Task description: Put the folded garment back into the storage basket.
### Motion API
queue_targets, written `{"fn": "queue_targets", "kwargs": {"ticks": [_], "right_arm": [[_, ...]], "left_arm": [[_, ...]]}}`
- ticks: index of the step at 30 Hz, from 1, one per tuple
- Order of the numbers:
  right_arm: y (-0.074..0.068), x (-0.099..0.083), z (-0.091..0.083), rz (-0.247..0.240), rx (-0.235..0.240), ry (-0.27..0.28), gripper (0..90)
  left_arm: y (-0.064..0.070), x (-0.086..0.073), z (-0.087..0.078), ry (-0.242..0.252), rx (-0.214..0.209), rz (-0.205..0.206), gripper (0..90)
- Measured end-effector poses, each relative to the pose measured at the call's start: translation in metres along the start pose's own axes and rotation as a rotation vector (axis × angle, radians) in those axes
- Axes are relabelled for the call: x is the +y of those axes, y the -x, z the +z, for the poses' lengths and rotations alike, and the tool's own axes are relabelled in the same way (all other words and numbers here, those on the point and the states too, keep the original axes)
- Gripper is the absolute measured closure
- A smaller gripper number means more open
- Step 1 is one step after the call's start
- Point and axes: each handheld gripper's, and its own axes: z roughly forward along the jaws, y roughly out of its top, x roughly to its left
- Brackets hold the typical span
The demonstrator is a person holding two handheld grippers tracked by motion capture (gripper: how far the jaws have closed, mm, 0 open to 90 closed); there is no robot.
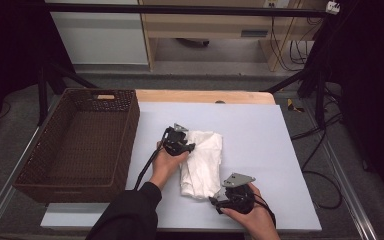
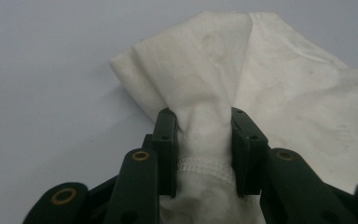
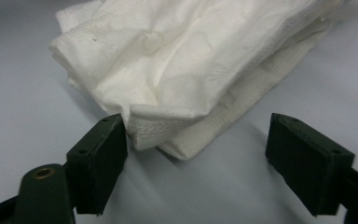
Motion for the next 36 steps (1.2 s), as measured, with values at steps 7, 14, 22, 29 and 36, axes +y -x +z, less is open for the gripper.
{"fn": "queue_targets", "kwargs": {"ticks": [7, 14, 22, 29, 36], "right_arm": [[-0.003, 0.006, 0.004, -0.064, 0.038, 0.010, 38.0], [-0.003, 0.005, 0.004, -0.074, 0.059, 0.017, 43.9], [-0.004, 0.012, 0.010, -0.107, 0.090, 0.035, 71.6], [-0.008, 0.016, 0.008, -0.148, 0.065, 0.030, 80.9], [-0.010, 0.017, 0.001, -0.157, 0.074, 0.059, 81.9]], "left_arm": [[-0.002, 0.001, 0.000, -0.003, -0.012, 0.001, 67.0], [-0.001, 0.001, 0.001, -0.005, -0.014, -0.003, 66.9], [0.003, 0.003, 0.000, -0.013, 0.008, 0.018, 69.5], [0.009, 0.009, -0.007, 0.009, 0.012, 0.047, 73.5], [0.016, 0.020, -0.023, 0.050, 0.010, 0.082, 74.5]]}}
